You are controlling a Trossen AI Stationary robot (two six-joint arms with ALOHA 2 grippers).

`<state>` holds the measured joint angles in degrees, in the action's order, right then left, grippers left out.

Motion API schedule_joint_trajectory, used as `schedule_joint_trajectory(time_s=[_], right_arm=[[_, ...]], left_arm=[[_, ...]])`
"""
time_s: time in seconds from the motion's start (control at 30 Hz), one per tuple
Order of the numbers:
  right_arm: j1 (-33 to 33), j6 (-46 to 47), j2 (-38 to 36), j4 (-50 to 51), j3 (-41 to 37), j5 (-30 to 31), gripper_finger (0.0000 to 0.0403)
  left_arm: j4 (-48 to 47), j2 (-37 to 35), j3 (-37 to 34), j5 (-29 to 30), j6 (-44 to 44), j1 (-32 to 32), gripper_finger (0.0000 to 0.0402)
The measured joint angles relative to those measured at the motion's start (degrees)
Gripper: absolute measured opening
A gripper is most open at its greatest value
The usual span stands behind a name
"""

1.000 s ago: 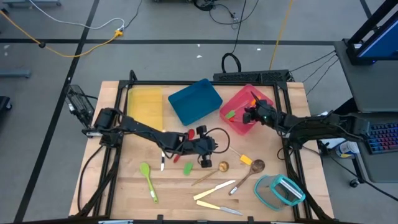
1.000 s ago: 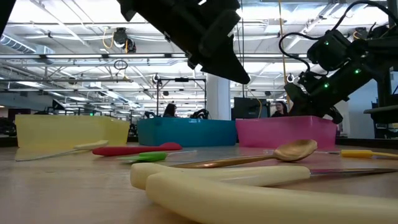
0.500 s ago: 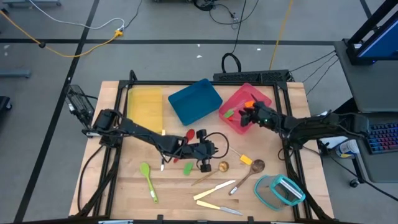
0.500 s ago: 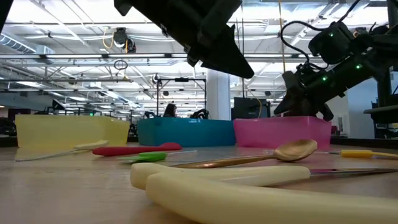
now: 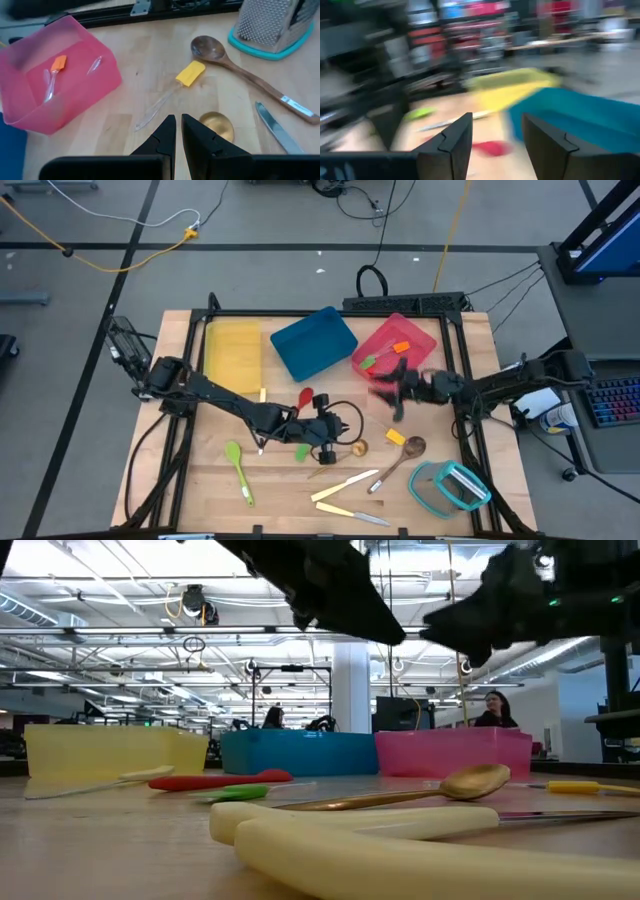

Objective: Pick & Place Kitchen Items
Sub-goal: Put the yellow spatula into the red bin

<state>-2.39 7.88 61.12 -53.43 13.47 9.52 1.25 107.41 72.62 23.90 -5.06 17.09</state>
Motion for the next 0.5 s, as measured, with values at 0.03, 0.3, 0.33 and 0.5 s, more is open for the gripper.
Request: schedule_joint_trajectory(time_s=[0.03, 0.3, 0.33, 0.5], right_arm=[[-2.27, -0.18, 0.0, 0.07, 0.0, -0.99, 0.0161], [-16.68, 1.57, 0.0, 1.22, 0.0, -2.05, 0.0172], [-17.57, 1.59, 0.0, 2.21, 0.01, -1.91, 0.0175], [-19.48, 1.77, -0.32, 8.91, 1.16, -0.56, 0.019]], left_arm=[[-1.03, -0.64, 0.0, 0.05, 0.02, 0.22, 0.0035], [-8.02, -9.12, 0.02, 5.76, 1.89, 3.6, 0.0035], [-9.07, -9.91, 0.02, 7.28, 1.96, 3.91, 0.0035], [-15.85, -13.7, 0.08, 15.99, -1.93, 4.82, 0.0035]])
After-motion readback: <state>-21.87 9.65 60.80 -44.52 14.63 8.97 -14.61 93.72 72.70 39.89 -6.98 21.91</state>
